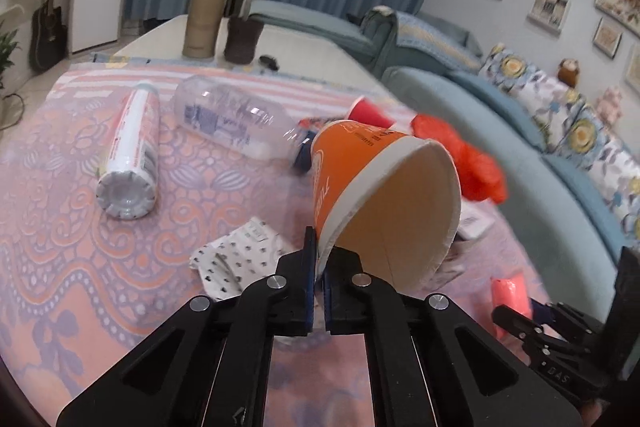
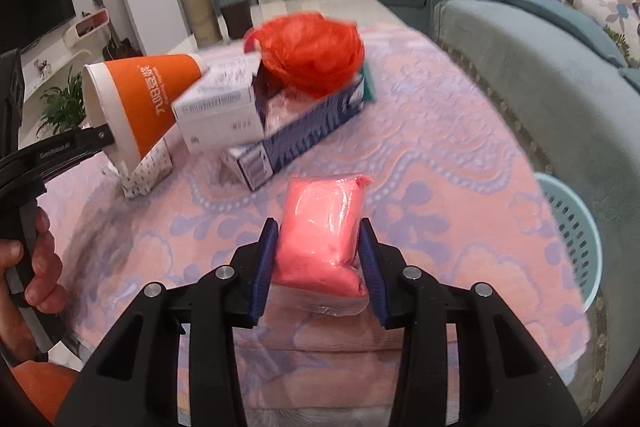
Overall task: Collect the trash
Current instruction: 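Grasp the pink packet with the right tool while the left tool grasps the orange paper cup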
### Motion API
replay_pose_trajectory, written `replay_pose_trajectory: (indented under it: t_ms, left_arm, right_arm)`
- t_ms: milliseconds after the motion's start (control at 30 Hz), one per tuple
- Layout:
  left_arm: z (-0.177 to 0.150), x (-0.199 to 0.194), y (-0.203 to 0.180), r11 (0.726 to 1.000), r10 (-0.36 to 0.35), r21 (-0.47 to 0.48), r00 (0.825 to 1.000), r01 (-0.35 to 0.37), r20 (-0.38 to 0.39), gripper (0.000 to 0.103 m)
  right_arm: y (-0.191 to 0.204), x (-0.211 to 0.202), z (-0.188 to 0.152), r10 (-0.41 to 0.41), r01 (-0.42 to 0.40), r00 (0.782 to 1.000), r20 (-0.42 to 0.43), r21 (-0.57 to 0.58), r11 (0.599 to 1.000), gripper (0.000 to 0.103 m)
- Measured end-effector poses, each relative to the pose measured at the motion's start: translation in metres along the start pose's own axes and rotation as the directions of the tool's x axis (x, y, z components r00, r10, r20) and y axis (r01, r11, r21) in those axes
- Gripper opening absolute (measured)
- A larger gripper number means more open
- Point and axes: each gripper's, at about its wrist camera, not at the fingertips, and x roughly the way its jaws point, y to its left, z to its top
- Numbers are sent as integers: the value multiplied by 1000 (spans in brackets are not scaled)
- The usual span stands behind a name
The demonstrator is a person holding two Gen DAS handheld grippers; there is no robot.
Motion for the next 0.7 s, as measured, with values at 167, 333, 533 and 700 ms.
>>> replay_pose_trajectory:
  t_ms: [167, 333, 533, 700]
  left_arm:
    - [10, -25, -23, 998, -55, 36, 996, 53, 64, 1]
    - [22, -34, -66, 987, -127, 108, 988, 116, 92, 1]
    - [29, -4, -142, 946, -258, 214, 966, 245, 32, 1]
    - [28, 47, -211, 900, -311, 290, 945, 326, -99, 1]
  right_arm:
    - [-10, -30, 10, -15, 14, 995, 95, 5, 1000, 37]
    - [-34, -59, 20, -78, 74, 981, 175, 29, 997, 37]
    - [-92, -90, 25, -199, 176, 954, 226, 119, 977, 37]
    - [-171, -101, 22, -340, 274, 914, 221, 281, 920, 37]
